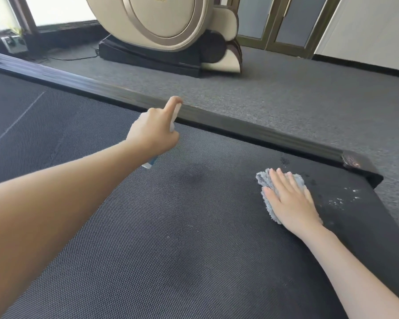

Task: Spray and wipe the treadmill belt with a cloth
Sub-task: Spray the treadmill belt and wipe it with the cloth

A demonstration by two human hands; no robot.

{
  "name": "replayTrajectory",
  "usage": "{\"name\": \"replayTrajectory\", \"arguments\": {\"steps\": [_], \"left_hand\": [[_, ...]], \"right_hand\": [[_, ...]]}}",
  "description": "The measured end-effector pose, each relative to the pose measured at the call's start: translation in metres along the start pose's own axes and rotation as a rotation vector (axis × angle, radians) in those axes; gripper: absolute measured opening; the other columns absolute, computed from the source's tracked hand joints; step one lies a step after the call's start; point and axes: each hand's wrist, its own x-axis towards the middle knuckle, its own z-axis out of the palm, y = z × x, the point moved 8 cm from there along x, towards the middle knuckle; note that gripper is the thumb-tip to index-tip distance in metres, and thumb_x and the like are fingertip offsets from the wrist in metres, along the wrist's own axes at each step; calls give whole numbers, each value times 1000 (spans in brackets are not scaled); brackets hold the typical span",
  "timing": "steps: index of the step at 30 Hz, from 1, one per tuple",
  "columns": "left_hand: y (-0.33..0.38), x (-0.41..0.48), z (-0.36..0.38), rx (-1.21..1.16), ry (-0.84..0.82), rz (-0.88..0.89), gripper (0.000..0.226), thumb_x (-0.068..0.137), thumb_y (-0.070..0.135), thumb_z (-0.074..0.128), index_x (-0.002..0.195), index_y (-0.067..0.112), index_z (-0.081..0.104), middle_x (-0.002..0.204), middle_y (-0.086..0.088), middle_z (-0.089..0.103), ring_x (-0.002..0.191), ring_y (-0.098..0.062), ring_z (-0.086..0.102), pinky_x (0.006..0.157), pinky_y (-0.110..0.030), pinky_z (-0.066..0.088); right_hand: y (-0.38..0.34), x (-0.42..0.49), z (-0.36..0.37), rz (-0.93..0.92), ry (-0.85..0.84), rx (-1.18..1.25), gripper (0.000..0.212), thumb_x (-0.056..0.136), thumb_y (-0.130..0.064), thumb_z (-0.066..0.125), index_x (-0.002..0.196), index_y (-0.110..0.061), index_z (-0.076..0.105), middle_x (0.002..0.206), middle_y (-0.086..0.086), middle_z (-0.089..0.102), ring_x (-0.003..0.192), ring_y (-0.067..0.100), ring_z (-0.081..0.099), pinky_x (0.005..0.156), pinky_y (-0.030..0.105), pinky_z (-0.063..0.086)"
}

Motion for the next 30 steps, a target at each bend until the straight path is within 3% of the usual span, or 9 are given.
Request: {"name": "replayTrajectory", "arguments": {"steps": [4, 8, 10, 12, 16, 18, 23, 27, 30], "left_hand": [[-17, -6, -8, -48, -18, 5, 63, 76, 17, 55, 132, 34, 33, 84, -14, 54, 83, -39, 55, 71, -39, 46], [-28, -19, -25, -82, 5, 25, 64, 75, 17, 58, 133, 34, 35, 74, -10, 53, 75, -36, 53, 68, -35, 41], [-29, -27, -31, -92, 8, 49, 64, 76, 16, 59, 133, 32, 36, 70, -9, 54, 72, -36, 53, 66, -34, 40], [-27, -34, -33, -105, -10, 81, 64, 76, 14, 59, 134, 31, 36, 67, -7, 57, 66, -34, 54, 61, -33, 40], [-25, -42, -36, -92, 15, 117, 63, 76, 10, 60, 133, 27, 39, 61, 3, 53, 60, -23, 51, 52, -28, 33], [-28, -45, -37, -112, 26, 92, 62, 76, 11, 60, 131, 31, 39, 63, -2, 56, 65, -25, 54, 57, -30, 35], [-35, -50, -42, -87, 20, 107, 64, 77, 12, 60, 134, 31, 38, 66, -7, 57, 66, -29, 54, 61, -31, 35], [-37, -54, -47, -77, 15, 119, 64, 77, 10, 60, 135, 28, 39, 64, -6, 57, 64, -28, 53, 59, -31, 33], [-39, -58, -51, -78, 15, 114, 64, 77, 10, 60, 135, 28, 40, 63, -5, 57, 64, -27, 54, 60, -31, 34]], "right_hand": [[-6, 5, -5, -28, -40, -5, 54, 100, -45, 18, 151, -30, 7, 159, -10, 2, 146, 11, -4, 117, 36, 0], [-124, -32, -12, -587, 80, 35, 54, 92, -43, 24, 140, -23, 36, 147, 0, 36, 138, 21, 27, 113, 39, 16], [-192, -57, 0, -833, 63, 63, 54, 95, -43, 29, 146, -25, 29, 155, -1, 27, 145, 18, 16, 117, 35, 2], [-234, -52, 15, -882, -68, 53, 54, 99, -47, 26, 150, -33, 13, 159, -10, 7, 146, 9, -5, 117, 32, -10], [-226, 27, 8, -719, -80, 26, 57, 97, -50, 21, 150, -34, 9, 159, -11, 4, 146, 10, -4, 119, 42, -3], [-185, 68, 3, -547, -50, -12, 61, 94, -53, 13, 151, -31, 8, 159, -10, 4, 146, 11, -2, 119, 42, 2], [-45, 108, -3, -174, -2, 19, 54, 100, -47, 22, 151, -31, 14, 159, -10, 9, 146, 9, 1, 118, 32, 1], [23, 99, 0, 45, 26, 25, 57, 97, -49, 19, 150, -29, 16, 159, -6, 13, 146, 13, 6, 119, 38, 7], [29, 104, -2, 138, 43, -58, 60, 90, -47, 13, 143, -23, 30, 148, 4, 35, 137, 25, 26, 111, 46, 23]]}}
